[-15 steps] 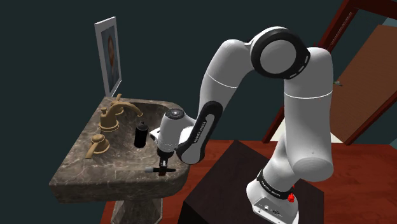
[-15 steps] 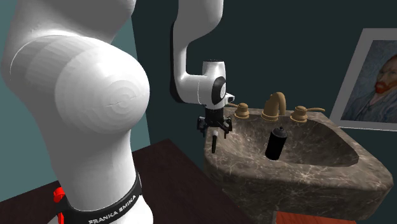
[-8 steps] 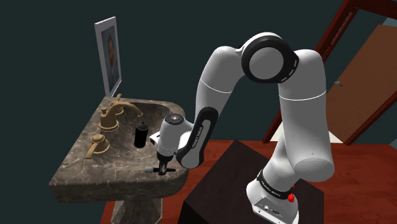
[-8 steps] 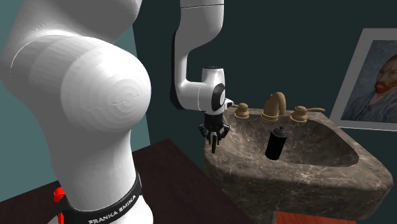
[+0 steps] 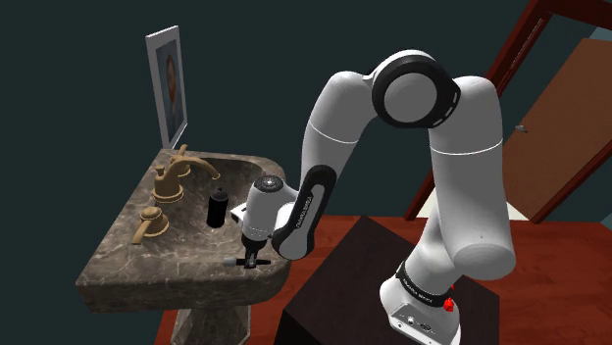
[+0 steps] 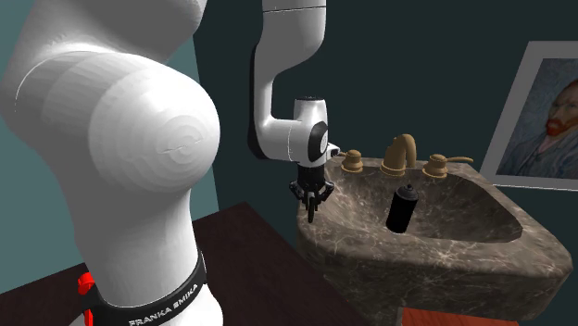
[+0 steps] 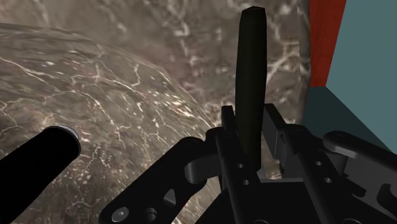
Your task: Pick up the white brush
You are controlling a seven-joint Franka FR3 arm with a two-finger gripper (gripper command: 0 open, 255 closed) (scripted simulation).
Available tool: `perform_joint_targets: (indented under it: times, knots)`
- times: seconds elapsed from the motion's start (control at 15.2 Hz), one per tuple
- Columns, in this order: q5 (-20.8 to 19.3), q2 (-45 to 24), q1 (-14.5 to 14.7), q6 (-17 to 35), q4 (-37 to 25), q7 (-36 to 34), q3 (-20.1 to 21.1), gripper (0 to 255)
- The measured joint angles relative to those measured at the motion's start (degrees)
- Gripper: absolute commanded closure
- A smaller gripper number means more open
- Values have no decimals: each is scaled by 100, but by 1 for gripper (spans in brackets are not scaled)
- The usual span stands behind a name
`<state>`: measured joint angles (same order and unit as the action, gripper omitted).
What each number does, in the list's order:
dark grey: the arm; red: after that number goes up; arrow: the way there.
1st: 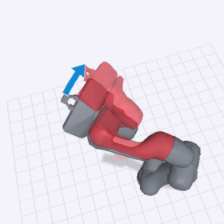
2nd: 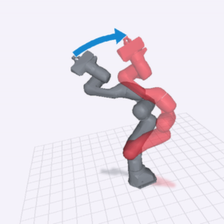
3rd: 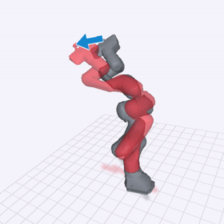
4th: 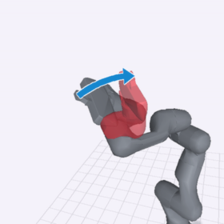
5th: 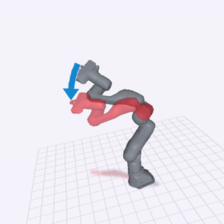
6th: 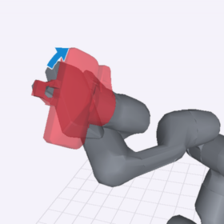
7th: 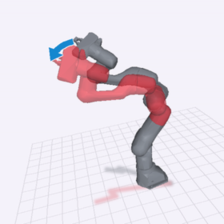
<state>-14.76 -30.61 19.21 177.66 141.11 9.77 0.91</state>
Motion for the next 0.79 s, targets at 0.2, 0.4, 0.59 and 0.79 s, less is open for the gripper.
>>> perform_joint_targets:
  times: [0.2, 0.4, 0.59, 0.79]
  knots:
    - [13, 198, -85, -121, 81, 35, 73, 255]
    - [51, 468, -204, -311, 169, 87, 195, 255]
    - [112, 732, -300, -507, 243, 131, 320, 255]
    - [213, 1039, -436, -744, 319, 219, 483, 255]
